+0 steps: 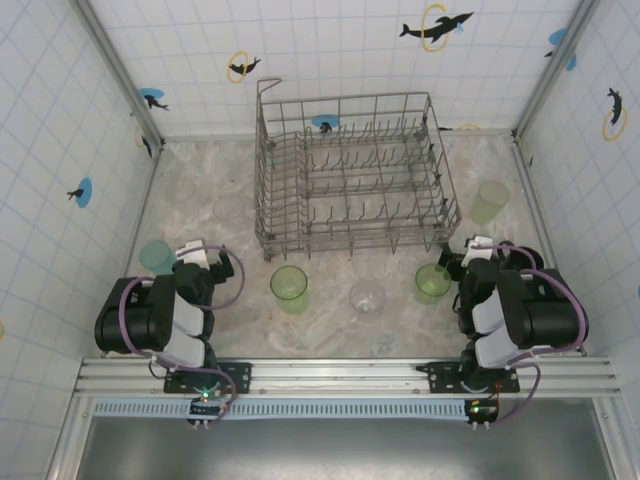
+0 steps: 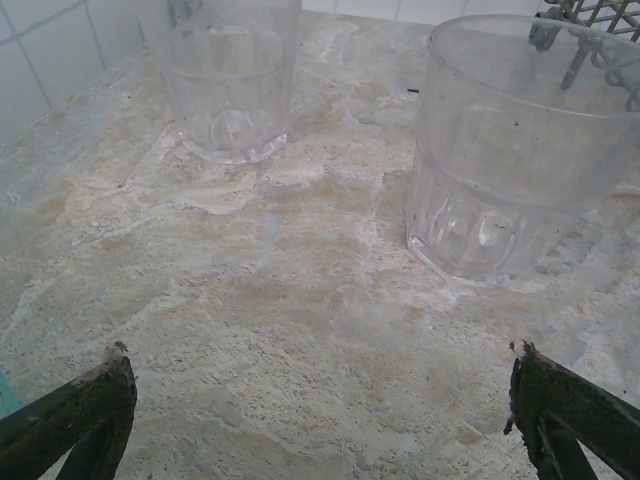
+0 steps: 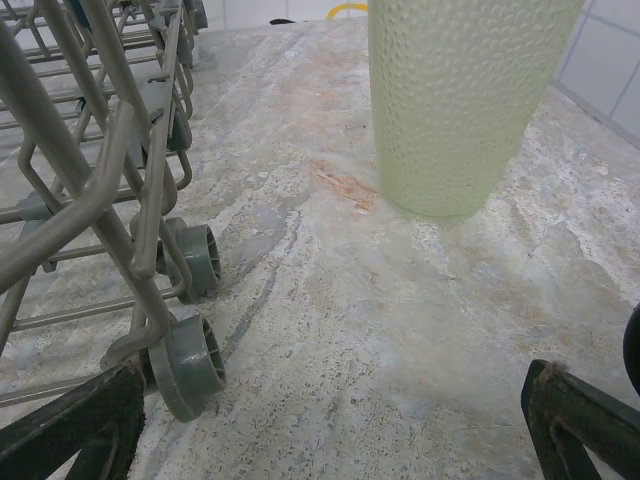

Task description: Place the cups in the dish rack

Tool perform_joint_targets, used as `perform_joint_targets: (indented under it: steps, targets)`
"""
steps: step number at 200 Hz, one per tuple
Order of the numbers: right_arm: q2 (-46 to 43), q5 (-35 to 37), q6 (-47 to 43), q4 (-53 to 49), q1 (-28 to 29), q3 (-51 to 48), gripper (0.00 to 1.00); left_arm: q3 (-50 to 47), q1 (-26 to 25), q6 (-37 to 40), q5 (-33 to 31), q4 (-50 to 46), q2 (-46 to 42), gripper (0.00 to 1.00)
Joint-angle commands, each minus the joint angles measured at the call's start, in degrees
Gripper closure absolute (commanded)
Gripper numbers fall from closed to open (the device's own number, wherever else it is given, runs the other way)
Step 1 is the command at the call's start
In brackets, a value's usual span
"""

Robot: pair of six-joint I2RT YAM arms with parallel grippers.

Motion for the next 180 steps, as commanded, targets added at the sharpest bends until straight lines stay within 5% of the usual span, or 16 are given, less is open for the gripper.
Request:
perform_joint_targets:
  steps: [1, 136, 180]
  targets:
    - [-0.36, 0.09, -0.16, 1.14, -0.15, -0.93, 0.0, -0.25, 0.32, 0.68, 0.93, 2.07, 0.1, 0.02]
    - [-0.49, -0.02, -0.16, 1.39, -0.24, -1.15, 0.0, -0.18, 0.4, 0.62, 1.02, 1.91, 0.18, 0.02]
    - [-6.03, 6.2, 0.57, -0.44, 1.09, -2.72, 0.0, -0.17, 0.3, 1.05, 1.58, 2.09, -0.11, 0.02]
